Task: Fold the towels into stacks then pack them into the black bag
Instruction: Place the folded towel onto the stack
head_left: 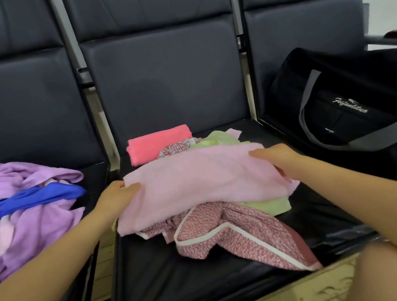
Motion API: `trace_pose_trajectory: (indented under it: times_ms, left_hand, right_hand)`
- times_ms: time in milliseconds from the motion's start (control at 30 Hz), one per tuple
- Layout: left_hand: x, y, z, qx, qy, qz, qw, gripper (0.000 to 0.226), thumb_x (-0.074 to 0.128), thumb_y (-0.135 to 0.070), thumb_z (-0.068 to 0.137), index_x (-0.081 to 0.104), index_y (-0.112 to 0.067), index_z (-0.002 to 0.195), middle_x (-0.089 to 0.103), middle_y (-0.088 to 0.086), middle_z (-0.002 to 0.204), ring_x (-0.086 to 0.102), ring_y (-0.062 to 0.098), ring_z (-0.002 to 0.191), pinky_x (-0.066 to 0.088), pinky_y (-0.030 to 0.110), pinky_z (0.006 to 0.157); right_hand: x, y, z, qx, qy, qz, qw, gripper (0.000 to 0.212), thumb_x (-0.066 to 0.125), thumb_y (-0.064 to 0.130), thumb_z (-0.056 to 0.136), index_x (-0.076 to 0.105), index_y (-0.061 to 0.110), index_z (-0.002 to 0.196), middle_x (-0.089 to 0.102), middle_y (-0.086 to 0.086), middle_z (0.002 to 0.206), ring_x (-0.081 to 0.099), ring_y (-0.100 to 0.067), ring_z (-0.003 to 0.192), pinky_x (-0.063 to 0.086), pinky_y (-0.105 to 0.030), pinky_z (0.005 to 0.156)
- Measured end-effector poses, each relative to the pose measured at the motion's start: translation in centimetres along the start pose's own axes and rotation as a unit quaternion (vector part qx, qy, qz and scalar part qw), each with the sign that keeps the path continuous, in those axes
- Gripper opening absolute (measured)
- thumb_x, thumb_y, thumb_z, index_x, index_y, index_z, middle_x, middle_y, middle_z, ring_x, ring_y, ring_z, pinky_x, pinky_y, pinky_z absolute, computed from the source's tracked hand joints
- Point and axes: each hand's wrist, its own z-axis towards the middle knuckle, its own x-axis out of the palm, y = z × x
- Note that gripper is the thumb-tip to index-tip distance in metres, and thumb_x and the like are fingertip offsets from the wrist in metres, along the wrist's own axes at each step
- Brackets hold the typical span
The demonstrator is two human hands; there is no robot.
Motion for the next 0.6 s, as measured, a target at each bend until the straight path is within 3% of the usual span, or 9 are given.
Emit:
trace_pose_trajectory:
  times_ms: [67, 133, 267, 333, 400, 467, 600]
  left_hand:
    - [0.2, -0.3, -0.5, -0.004, -0.009, -0.070, 0.997, 0.051, 0.056, -0.030, 0.094, 0.045, -0.009, 0.140, 0.045, 0.012, 0.142, 0.048, 0.029, 0.122, 0.037, 0.032, 0.092]
    - [0.4, -0.7, -0.9, -0.004, -0.007, -0.136, 0.991, 0.053, 0.055, -0.024, 0.096, 0.038, -0.010, 0.145, 0.040, 0.011, 0.147, 0.043, 0.029, 0.130, 0.034, 0.034, 0.103]
    - [0.2, -1.3, -1.7, -0.005, 0.034, -0.250, 0.968, 0.042, 0.053, -0.022, 0.094, 0.051, -0.002, 0.130, 0.049, 0.025, 0.135, 0.055, 0.029, 0.111, 0.038, 0.045, 0.103]
    - [0.2, -1.4, -1.9, -0.001, 0.028, -0.284, 0.959, 0.038, 0.053, -0.023, 0.094, 0.055, 0.000, 0.124, 0.052, 0.026, 0.132, 0.054, 0.024, 0.098, 0.041, 0.042, 0.096]
    - [0.5, -1.4, -2.0, -0.004, 0.022, -0.270, 0.963, 0.038, 0.052, -0.026, 0.094, 0.056, -0.007, 0.127, 0.054, 0.020, 0.132, 0.056, 0.025, 0.103, 0.042, 0.038, 0.095]
    - [0.6, -1.5, -2.4, -0.009, 0.014, -0.189, 0.982, 0.041, 0.047, -0.024, 0.096, 0.051, -0.015, 0.136, 0.052, 0.012, 0.138, 0.052, 0.028, 0.118, 0.039, 0.040, 0.105]
    - [0.6, -0.8, -3.2, 0.021, -0.015, -0.072, 0.997, 0.043, 0.033, -0.012, 0.101, 0.041, -0.015, 0.143, 0.042, 0.010, 0.146, 0.042, 0.028, 0.130, 0.032, 0.033, 0.103]
  right_hand:
    - [-0.7, -0.2, -0.9, 0.064, 0.046, -0.045, 0.996, 0.069, 0.072, 0.041, 0.083, 0.044, 0.008, 0.137, 0.048, -0.010, 0.132, 0.049, -0.032, 0.118, 0.042, -0.042, 0.096]
    - [-1.1, -0.2, -1.3, 0.064, 0.053, -0.069, 0.994, 0.061, 0.072, 0.036, 0.084, 0.047, 0.007, 0.132, 0.050, -0.010, 0.125, 0.050, -0.030, 0.108, 0.044, -0.041, 0.092]
    - [-1.4, 0.8, -2.0, 0.024, -0.004, 0.002, 1.000, 0.039, 0.070, 0.024, 0.086, 0.053, 0.004, 0.115, 0.055, -0.013, 0.123, 0.053, -0.030, 0.103, 0.047, -0.041, 0.088]
    - [-1.6, 2.0, -2.4, 0.022, -0.012, 0.063, 0.998, 0.040, 0.067, 0.025, 0.088, 0.054, 0.003, 0.119, 0.056, -0.012, 0.124, 0.054, -0.028, 0.104, 0.045, -0.036, 0.086]
    - [-1.4, 3.2, -2.8, 0.006, 0.014, 0.093, 0.996, 0.039, 0.062, 0.026, 0.091, 0.054, 0.004, 0.122, 0.058, -0.009, 0.125, 0.057, -0.024, 0.102, 0.047, -0.031, 0.083]
    - [-0.5, 4.3, -3.3, -0.042, 0.031, 0.099, 0.994, 0.036, 0.060, 0.025, 0.091, 0.059, 0.004, 0.121, 0.065, -0.011, 0.114, 0.061, -0.021, 0.087, 0.052, -0.031, 0.075]
    - [3.1, 6.6, -4.8, -0.085, 0.038, 0.118, 0.989, 0.016, 0.058, 0.025, 0.092, 0.062, 0.010, 0.091, 0.064, -0.010, 0.092, 0.062, -0.024, 0.085, 0.049, -0.035, 0.086]
